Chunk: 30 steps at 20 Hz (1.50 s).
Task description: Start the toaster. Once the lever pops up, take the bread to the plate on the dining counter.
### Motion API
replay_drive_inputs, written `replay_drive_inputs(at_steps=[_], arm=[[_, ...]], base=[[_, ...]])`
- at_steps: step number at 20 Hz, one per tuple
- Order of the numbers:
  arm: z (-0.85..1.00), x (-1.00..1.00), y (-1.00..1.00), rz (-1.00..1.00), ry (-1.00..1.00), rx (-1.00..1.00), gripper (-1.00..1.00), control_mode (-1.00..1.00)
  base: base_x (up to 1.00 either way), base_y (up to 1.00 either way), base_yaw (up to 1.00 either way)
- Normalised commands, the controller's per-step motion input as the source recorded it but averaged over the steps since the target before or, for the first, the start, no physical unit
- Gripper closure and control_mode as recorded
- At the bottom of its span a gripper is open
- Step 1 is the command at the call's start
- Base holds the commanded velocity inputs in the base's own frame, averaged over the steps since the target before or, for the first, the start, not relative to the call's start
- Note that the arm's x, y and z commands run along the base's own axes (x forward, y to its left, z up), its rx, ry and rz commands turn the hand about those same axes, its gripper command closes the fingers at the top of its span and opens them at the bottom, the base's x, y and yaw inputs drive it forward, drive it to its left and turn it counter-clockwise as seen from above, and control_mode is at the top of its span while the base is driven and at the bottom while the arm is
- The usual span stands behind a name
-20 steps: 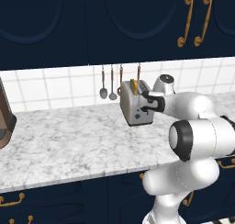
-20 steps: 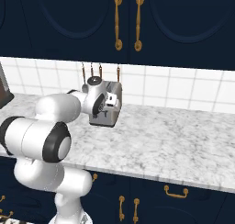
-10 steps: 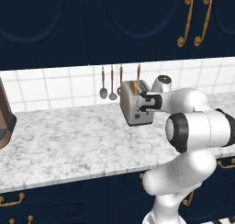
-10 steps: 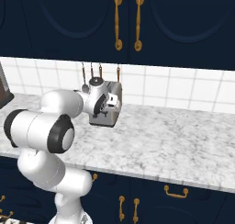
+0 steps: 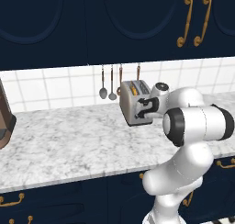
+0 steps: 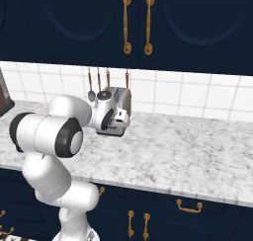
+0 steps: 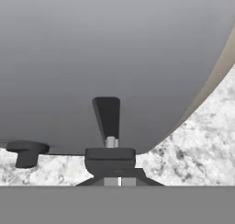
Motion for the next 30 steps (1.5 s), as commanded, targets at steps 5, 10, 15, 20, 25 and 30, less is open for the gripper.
replay_drive_inputs(at_steps=[5, 10, 15, 20, 25, 30], arm=[[-0.52, 0.09, 0.24, 0.0, 0.01, 0.0, 1.0, -1.0], [-0.51, 0.01, 0.23, 0.0, 0.0, 0.0, 1.0, -1.0], [0.71, -0.5, 0.02, 0.0, -0.04, 0.0, 1.0, -1.0], [1.0, -0.87, 0.11, 0.0, -0.04, 0.0, 1.0, -1.0], [1.0, -0.1, 0.2, -0.01, 0.0, 0.0, 1.0, -1.0], [0.67, 0.2, 0.2, 0.0, -0.03, 0.0, 1.0, -1.0]], base=[[0.0, 0.0, 0.0], [0.0, 0.0, 0.0], [0.0, 0.0, 0.0], [0.0, 0.0, 0.0], [0.0, 0.0, 0.0], [0.0, 0.0, 0.0]])
